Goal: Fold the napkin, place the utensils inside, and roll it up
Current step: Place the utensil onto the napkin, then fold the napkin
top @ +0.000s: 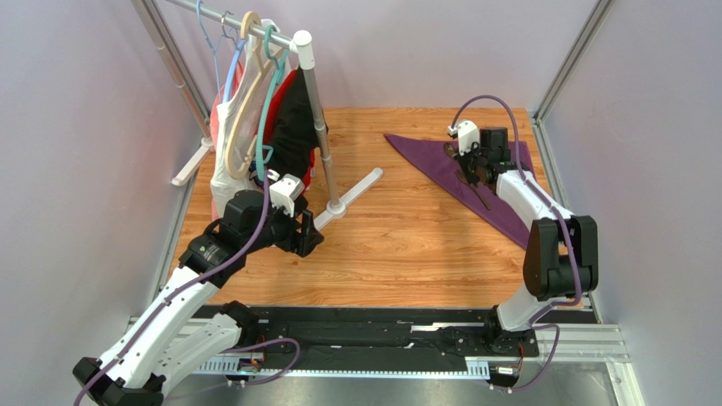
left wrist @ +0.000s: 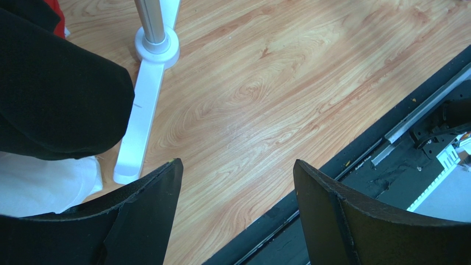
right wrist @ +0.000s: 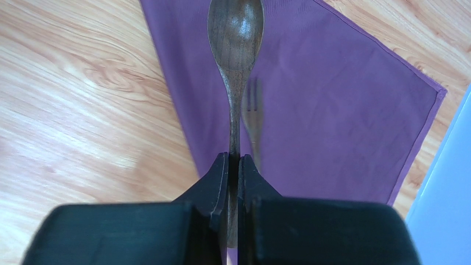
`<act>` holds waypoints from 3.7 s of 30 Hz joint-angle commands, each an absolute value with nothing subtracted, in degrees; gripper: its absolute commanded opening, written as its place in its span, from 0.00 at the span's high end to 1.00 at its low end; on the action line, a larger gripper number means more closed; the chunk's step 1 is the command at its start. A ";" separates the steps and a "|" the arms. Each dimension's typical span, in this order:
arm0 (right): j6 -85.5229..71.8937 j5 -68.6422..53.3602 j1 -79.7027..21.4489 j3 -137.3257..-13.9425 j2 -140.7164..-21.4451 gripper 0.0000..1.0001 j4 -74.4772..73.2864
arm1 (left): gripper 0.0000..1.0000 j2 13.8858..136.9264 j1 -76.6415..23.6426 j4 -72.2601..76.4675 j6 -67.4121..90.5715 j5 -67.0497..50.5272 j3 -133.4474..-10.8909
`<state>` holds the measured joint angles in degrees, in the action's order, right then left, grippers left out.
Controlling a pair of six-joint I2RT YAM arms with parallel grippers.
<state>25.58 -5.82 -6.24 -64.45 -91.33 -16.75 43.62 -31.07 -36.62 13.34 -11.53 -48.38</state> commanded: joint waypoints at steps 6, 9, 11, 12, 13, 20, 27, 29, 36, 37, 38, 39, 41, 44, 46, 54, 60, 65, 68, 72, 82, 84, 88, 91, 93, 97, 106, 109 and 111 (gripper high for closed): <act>34.63 -13.62 -1.85 -66.98 -97.38 1.00 -21.45 | 0.17 44.30 -30.67 -35.07 13.10 -12.83 -48.52; 35.33 -13.18 -0.97 -65.31 -97.38 1.00 -20.31 | 0.17 44.30 -30.59 -34.98 13.10 -12.83 -48.43; 35.42 -13.18 -0.79 -65.39 -97.82 1.00 -20.04 | 0.17 44.38 -30.59 -34.89 13.18 -13.01 -48.43; 35.51 -13.36 -0.53 -65.65 -97.91 1.00 -20.30 | 0.17 44.38 -30.59 -34.98 13.10 -13.01 -48.43; 35.59 -13.71 -0.53 -65.92 -98.08 1.00 -20.39 | 0.17 44.38 -30.50 -34.98 13.10 -13.09 -48.43; 36.04 -13.80 -0.53 -65.57 -100.72 1.00 -21.01 | 0.18 44.56 -30.41 -34.89 13.01 -13.18 -48.51; 36.12 -13.71 2.11 -65.48 -102.48 1.00 -20.39 | 0.18 44.74 -30.32 -34.80 13.01 -13.45 -48.52; 35.95 -13.71 2.37 -65.74 -102.83 1.00 -20.30 | 0.17 44.82 -30.23 -34.80 13.01 -13.45 -48.52; 35.77 -14.24 2.81 -65.13 -103.27 1.00 -19.95 | 0.17 45.09 -30.23 -34.63 13.01 -13.80 -48.52; 35.51 -14.50 2.81 -65.04 -103.27 1.00 -19.95 | 0.17 45.09 -30.23 -34.72 13.01 -13.89 -48.52; 35.42 -14.68 2.81 -64.87 -103.27 1.00 -19.95 | 0.17 45.17 -30.23 -34.63 13.01 -13.89 -48.52; 35.42 -14.76 2.81 -64.78 -103.18 1.00 -19.86 | 0.17 45.18 -30.23 -34.63 13.09 -14.06 -48.52; 35.33 -14.59 2.81 -64.51 -103.01 1.00 -19.60 | 0.17 45.17 -30.15 -34.54 13.09 -14.15 -48.52; 35.42 -14.50 2.81 -64.51 -103.36 1.00 -19.60 | 0.17 45.17 -30.15 -34.63 13.01 -14.33 -48.52; 35.51 -14.50 2.81 -64.51 -103.80 1.00 -19.60 | 0.17 45.09 -30.15 -34.63 13.10 -14.33 -48.52; 34.45 -13.89 2.72 -64.34 -103.54 0.96 -19.42 | 0.17 44.91 -30.15 -34.63 13.01 -14.33 -48.52; 32.61 -12.48 2.72 -64.86 -103.80 0.87 -19.34 | 0.17 44.74 -30.15 -34.63 13.10 -14.59 -48.43; 31.91 -11.34 2.72 -65.04 -103.19 0.81 -19.16 | 0.17 44.65 -30.15 -34.63 13.18 -14.68 -48.43; 30.85 -10.72 2.72 -65.30 -102.83 0.77 -18.90 | 0.17 44.73 -30.15 -34.63 13.18 -14.59 -48.43; 30.24 -10.46 2.64 -65.39 -101.96 0.72 -18.90 | 0.17 44.74 -30.15 -34.54 13.27 -14.94 -48.43; 26.73 -11.60 1.76 -66.89 -94.24 0.73 -20.13 | 0.18 44.56 -30.15 -34.72 13.10 -14.59 -48.52; 23.49 -11.52 1.67 -66.53 -91.42 0.73 -19.78 | 0.19 44.04 -30.15 -34.45 13.10 -14.33 -48.43; 13.91 -10.38 1.49 -64.70 -82.55 0.73 -19.78 | 0.21 42.72 -30.23 -33.58 12.83 -14.33 -48.25; 4.01 -10.28 1.41 -61.89 -74.73 0.73 -20.74 | 0.23 41.66 -31.46 -33.13 12.31 -13.28 -48.43; 0.37 -10.98 1.41 -60.22 -68.59 0.69 -22.32 | 0.23 41.48 -35.40 -33.13 12.74 -9.33 -49.13; -11.15 -9.93 1.32 -54.06 -59.34 0.66 -22.41 | 0.23 44.64 -47.00 -32.70 15.73 -0.28 -52.64; -29.00 -2.11 1.41 -42.90 -49.75 0.67 -23.12 | 0.23 68.00 -59.15 -20.85 26.45 11.52 -63.79; -29.44 -0.09 1.41 -40.35 -48.79 0.67 -23.03 | 0.23 79.95 -59.15 -15.38 27.60 12.03 -72.45; -29.36 -0.09 1.41 -40.25 -48.34 0.68 -23.03 | 0.23 90.84 -59.06 -18.88 27.60 13.27 -80.12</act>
